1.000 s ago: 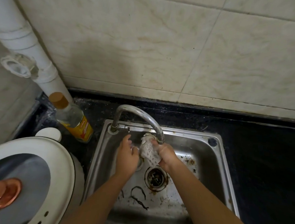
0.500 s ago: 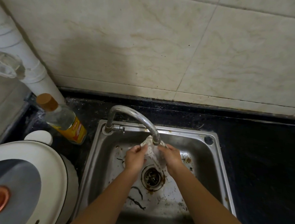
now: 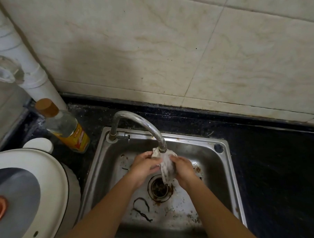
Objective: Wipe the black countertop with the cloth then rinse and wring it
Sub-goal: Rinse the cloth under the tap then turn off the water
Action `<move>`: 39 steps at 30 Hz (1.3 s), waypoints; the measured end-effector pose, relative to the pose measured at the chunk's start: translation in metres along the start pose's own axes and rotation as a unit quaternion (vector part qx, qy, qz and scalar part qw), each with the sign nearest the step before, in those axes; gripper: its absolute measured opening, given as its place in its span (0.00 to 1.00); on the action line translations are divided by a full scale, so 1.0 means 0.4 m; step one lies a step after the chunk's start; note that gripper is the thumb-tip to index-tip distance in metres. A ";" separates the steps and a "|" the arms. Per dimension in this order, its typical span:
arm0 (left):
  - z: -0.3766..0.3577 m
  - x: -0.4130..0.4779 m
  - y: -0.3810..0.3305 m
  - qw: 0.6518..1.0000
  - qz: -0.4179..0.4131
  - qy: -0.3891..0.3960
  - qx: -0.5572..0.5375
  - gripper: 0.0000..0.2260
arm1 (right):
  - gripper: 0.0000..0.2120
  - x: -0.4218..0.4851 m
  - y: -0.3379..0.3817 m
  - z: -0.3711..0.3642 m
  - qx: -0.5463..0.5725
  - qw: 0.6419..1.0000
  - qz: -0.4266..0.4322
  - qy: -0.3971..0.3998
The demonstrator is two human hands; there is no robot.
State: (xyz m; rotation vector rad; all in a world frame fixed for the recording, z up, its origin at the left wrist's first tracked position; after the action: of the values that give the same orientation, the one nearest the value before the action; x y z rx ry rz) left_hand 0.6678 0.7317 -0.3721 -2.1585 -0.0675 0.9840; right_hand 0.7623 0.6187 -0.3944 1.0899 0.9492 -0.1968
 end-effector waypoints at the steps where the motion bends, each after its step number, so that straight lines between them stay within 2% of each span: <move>1: 0.003 0.000 0.000 1.000 0.000 -0.002 -0.002 0.08 | 0.11 -0.004 0.001 0.002 0.009 1.000 0.001 0.008; 8: -0.009 0.008 -0.008 0.998 -0.026 -0.057 0.033 0.06 | 0.14 -0.016 0.008 0.005 0.069 0.997 0.005 0.038; 14: -0.029 0.017 -0.019 0.996 -0.032 -0.076 0.041 0.06 | 0.18 -0.016 0.027 0.022 0.060 0.997 0.012 0.046; 21: -0.029 0.028 -0.013 0.998 0.013 -0.057 0.026 0.18 | 0.19 -0.017 0.034 0.032 0.121 0.990 0.028 0.071; 24: -0.023 0.033 -0.001 0.995 0.011 -0.094 0.012 0.12 | 0.22 -0.019 0.033 0.018 0.116 0.990 0.025 0.080; 30: -0.032 0.018 -0.009 0.990 -0.015 -0.141 -0.001 0.07 | 0.19 -0.027 0.037 -0.007 0.105 0.990 0.021 0.095; 34: -0.024 0.012 -0.008 0.989 -0.007 -0.146 -0.001 0.11 | 0.13 -0.033 0.047 -0.020 0.104 0.992 0.035 0.069; 37: -0.020 0.006 -0.006 0.991 -0.002 -0.137 0.003 0.13 | 0.07 -0.033 0.049 -0.027 0.055 0.997 0.048 0.036; 39: -0.015 0.003 -0.008 0.992 0.001 -0.122 -0.028 0.18 | 0.07 -0.030 0.049 -0.031 0.021 0.998 0.051 0.029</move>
State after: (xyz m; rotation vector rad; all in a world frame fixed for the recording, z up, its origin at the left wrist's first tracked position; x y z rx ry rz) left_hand 0.6734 0.7308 -0.3683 -2.0777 -0.2114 1.2565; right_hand 0.7591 0.6349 -0.3739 1.1849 0.9417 -0.1032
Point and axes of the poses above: each hand's wrist, its own x-axis towards the middle knuckle, its own z-axis out of the back of the hand, y = z × x, the point moved 2 cm from there along x, towards the middle knuckle, and after that the axes turned 8 degrees about -x, right-handed, at the moved point
